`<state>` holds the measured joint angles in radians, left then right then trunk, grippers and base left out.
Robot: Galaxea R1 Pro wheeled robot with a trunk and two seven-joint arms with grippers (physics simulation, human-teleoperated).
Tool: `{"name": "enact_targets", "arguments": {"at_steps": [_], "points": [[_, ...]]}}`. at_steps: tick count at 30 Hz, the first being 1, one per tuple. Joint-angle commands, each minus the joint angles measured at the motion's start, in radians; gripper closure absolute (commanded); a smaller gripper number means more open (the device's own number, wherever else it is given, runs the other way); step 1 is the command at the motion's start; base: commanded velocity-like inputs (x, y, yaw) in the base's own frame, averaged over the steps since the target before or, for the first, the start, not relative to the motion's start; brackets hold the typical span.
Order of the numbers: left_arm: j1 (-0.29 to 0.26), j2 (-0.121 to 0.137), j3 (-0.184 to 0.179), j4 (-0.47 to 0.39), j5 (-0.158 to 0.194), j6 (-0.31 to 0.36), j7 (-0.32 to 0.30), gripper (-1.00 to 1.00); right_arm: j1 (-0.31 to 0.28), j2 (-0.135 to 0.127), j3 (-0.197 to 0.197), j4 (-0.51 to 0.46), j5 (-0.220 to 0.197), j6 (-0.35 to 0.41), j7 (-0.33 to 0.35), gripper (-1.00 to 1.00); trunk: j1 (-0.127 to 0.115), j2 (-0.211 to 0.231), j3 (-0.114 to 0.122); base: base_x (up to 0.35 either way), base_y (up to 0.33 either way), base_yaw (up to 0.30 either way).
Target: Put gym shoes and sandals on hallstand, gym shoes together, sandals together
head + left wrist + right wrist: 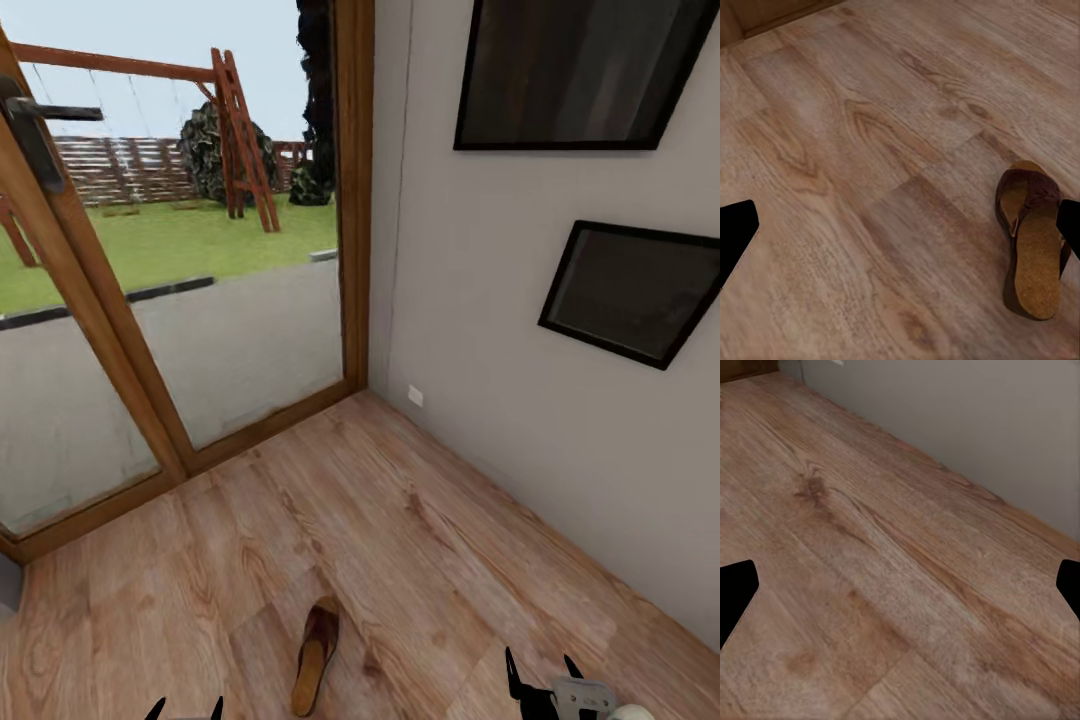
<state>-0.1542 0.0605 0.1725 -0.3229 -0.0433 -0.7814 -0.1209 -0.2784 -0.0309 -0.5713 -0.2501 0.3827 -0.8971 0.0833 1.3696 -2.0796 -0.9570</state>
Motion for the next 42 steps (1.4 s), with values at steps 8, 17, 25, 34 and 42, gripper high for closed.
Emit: {"name": "enact_targets", "arguments": {"at_steps": [8, 17, 25, 34, 42], "points": [[-0.001, -0.001, 0.009, 0.001, -0.004, -0.003, -0.008, -1.00, -0.001, 0.000, -0.009, 0.000, 0.002, -0.003, 0.009, -1.00, 0.000, 0.000, -0.001, 0.120, 0.034, -0.111], [-0.001, -0.001, 0.009, 0.001, -0.004, -0.003, -0.008, -1.00, -0.001, 0.000, -0.009, 0.000, 0.002, -0.003, 0.009, -1.00, 0.000, 0.000, -0.001, 0.008, 0.002, -0.251], [-0.001, -0.001, 0.009, 0.001, -0.004, -0.003, -0.008, -1.00, -0.001, 0.000, -0.009, 0.000, 0.002, -0.003, 0.009, -1.00, 0.000, 0.000, -0.001, 0.000, 0.000, -0.116], [-0.001, -0.001, 0.009, 0.001, -0.004, -0.003, -0.008, -1.00, -0.001, 0.000, -0.008, 0.000, 0.002, -0.003, 0.009, -1.00, 0.000, 0.000, -0.001, -0.054, 0.000, -0.009], [-0.001, -0.001, 0.009, 0.002, -0.004, -0.003, -0.008, -1.00, -0.001, 0.000, -0.009, 0.000, 0.002, -0.003, 0.009, -1.00, 0.000, 0.000, -0.001, -0.245, 0.000, -0.017]]}}
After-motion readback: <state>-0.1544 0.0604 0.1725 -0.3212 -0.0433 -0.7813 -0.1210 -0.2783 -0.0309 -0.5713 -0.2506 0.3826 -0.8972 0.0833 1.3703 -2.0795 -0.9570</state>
